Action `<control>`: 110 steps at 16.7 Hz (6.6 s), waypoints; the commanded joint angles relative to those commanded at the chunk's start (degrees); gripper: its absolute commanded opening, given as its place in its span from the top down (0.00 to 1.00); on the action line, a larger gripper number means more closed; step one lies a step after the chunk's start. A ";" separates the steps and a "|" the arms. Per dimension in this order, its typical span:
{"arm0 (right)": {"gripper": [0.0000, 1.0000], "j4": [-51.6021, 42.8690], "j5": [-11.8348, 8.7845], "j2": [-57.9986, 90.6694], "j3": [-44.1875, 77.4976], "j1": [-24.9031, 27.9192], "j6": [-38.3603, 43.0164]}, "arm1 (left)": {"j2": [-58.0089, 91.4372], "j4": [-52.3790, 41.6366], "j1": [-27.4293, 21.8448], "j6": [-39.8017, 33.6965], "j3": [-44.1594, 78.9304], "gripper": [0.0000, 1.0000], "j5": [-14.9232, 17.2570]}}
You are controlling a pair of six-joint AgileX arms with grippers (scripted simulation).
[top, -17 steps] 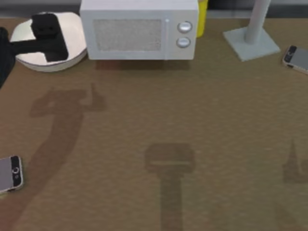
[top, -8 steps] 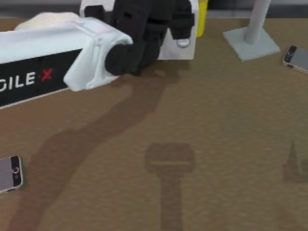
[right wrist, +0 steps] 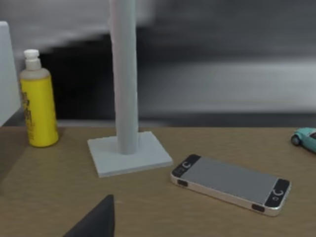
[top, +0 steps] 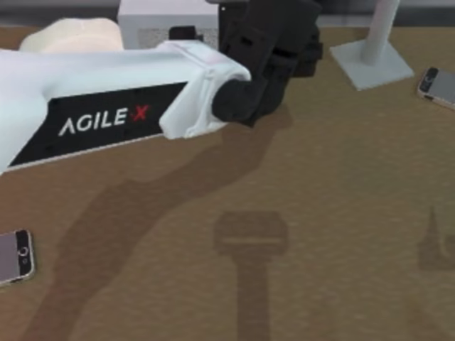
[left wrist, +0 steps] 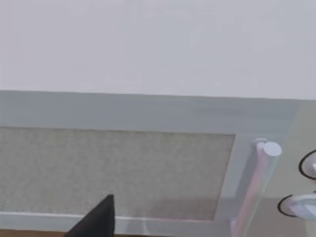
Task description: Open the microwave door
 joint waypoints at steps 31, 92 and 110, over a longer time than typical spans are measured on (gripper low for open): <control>0.00 0.00 0.00 0.00 0.00 0.00 0.00 | 13.56 3.64 6.00 4.02 12.29 1.00 5.31; 0.00 0.00 0.00 0.00 0.00 0.00 0.00 | 24.03 -57.90 8.29 -6.60 50.96 1.00 23.70; 0.00 0.00 0.00 0.00 0.00 0.00 0.00 | 20.51 -54.49 8.46 -4.68 44.96 1.00 24.72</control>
